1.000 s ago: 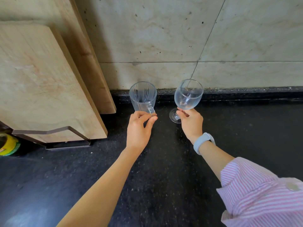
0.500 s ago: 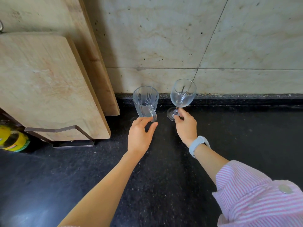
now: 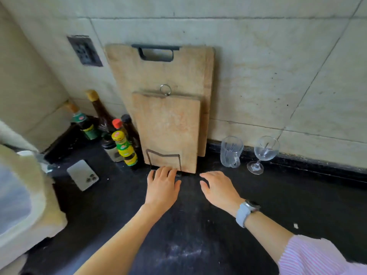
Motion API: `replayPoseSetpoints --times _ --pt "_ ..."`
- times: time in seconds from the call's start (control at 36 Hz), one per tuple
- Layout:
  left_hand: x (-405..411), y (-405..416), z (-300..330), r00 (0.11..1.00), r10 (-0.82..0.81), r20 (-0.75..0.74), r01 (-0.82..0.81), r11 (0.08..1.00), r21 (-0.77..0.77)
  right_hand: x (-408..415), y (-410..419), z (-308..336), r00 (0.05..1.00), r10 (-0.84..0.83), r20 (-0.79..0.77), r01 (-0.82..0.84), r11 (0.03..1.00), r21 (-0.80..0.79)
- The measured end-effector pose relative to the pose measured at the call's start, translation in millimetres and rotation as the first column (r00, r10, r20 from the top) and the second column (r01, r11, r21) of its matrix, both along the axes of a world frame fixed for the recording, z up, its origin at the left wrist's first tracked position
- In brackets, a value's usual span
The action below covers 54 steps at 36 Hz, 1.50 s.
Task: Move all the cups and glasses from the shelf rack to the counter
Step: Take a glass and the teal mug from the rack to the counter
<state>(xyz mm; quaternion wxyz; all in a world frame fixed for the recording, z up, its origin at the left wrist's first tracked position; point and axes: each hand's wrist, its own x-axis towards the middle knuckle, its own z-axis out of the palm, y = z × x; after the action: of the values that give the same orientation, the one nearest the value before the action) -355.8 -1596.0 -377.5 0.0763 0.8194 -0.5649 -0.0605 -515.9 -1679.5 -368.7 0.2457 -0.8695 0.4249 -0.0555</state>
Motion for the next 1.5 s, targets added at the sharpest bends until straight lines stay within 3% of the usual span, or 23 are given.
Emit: replayPoseSetpoints --times 0.17,0.33,0.44,0.67,0.89,1.0,1.17,1.33,1.5 --pt "74.3 146.9 67.1 0.962 0.27 0.047 -0.263 0.957 -0.12 92.9 99.6 58.1 0.953 0.274 0.131 -0.264 0.96 -0.091" --pt "99.7 347.5 108.8 0.807 0.587 0.07 -0.56 0.797 -0.225 158.5 257.1 100.5 0.815 0.543 0.201 -0.525 0.84 -0.138" --pt "90.6 510.7 131.1 0.664 0.739 0.114 -0.699 0.668 -0.256 187.8 397.3 121.3 0.671 0.702 0.239 -0.692 0.708 -0.139" --pt "17.9 786.5 171.2 0.286 0.955 0.079 -0.89 0.295 -0.347 211.4 656.4 154.2 0.274 0.93 0.244 -0.928 0.323 -0.186" --pt "-47.1 976.0 206.5 -0.111 0.99 0.086 -0.924 -0.071 -0.375 213.0 865.5 187.2 -0.106 0.956 0.274 -0.965 -0.032 -0.26" --pt "-55.8 1046.0 221.6 -0.232 0.972 0.036 -0.88 -0.194 -0.433 224.3 950.1 199.6 -0.23 0.93 0.288 -0.949 -0.148 -0.279" --pt "-29.3 1136.2 246.8 -0.324 0.944 0.056 -0.836 -0.258 -0.485 264.9 1061.2 227.4 -0.343 0.893 0.293 -0.919 -0.254 -0.302" --pt "31.9 1223.5 299.5 -0.347 0.938 -0.004 -0.79 -0.295 -0.537 326.5 1153.6 275.4 -0.398 0.853 0.338 -0.894 -0.278 -0.351" --pt "86.7 1294.4 334.6 -0.316 0.948 -0.046 -0.743 -0.277 -0.61 383.4 1234.6 313.3 -0.396 0.821 0.411 -0.896 -0.247 -0.369"
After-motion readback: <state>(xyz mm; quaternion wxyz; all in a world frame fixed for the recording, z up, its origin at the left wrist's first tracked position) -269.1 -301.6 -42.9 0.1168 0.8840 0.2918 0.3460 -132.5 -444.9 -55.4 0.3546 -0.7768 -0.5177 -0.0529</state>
